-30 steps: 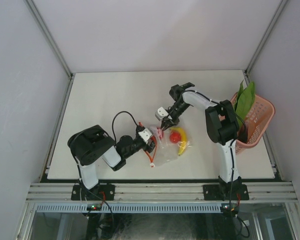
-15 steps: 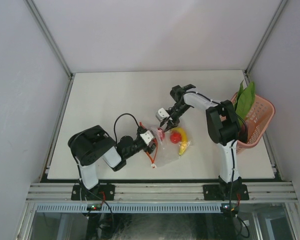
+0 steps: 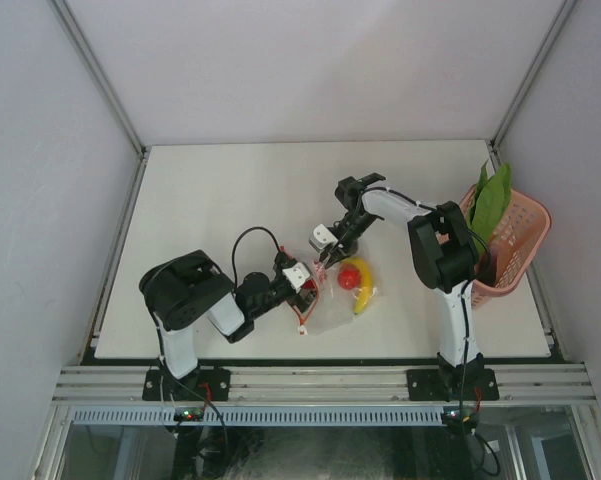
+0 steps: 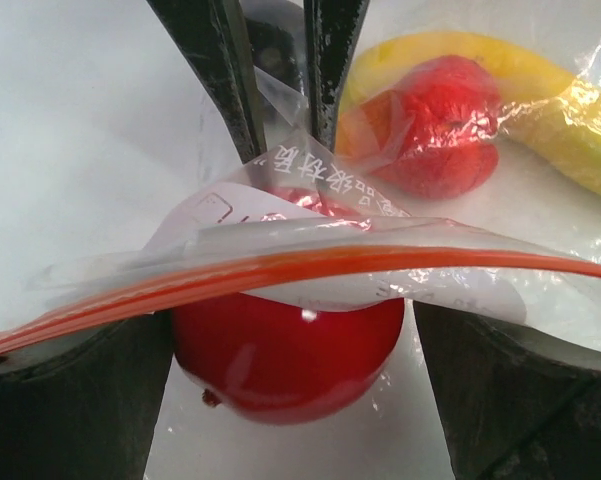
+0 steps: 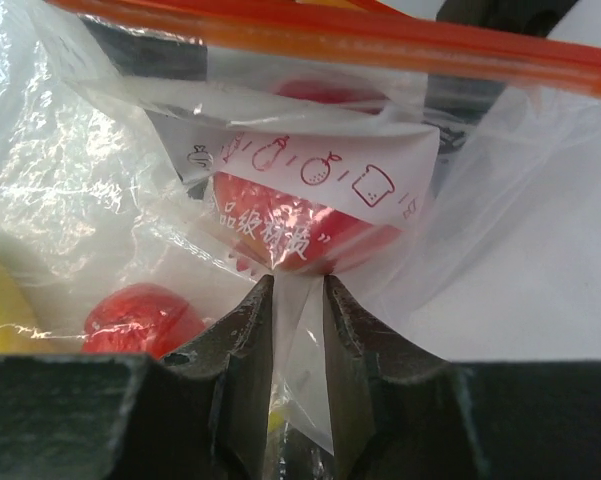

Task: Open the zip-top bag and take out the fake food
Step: Pick up the fake fruit from the zipper food storage bag.

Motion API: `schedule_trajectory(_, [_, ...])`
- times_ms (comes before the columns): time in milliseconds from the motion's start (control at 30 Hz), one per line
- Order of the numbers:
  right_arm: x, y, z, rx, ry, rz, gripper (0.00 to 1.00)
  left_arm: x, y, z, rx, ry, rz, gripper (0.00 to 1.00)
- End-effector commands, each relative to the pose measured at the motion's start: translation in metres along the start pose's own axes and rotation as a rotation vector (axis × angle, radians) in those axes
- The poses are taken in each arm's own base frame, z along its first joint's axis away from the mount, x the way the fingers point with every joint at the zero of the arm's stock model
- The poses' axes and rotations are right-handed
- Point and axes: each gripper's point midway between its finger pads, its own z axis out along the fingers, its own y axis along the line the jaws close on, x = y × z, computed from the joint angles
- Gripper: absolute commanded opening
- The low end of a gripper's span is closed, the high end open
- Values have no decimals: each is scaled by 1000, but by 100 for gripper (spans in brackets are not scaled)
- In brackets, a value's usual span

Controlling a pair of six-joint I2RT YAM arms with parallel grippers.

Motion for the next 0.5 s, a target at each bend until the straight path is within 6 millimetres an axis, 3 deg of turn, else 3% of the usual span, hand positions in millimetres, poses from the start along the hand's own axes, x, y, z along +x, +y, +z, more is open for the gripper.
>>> schedule_trajectory(0, [-27,1,0,6,-48,-48,24,-20,0,12,4,-66,-1,100])
schedule_trajectory(167, [-29,3,3,-6,-58,-41,21,-19,1,12,-2,-65,-19,97])
schedule_trajectory(367, [-23,1,1,5,-27,-22,16,-23,1,8,-12,-71,-60,69])
schedule_trajectory(467, [-17,-1,-5,30,-7,0,12,-27,0,2,-12,-79,-95,63])
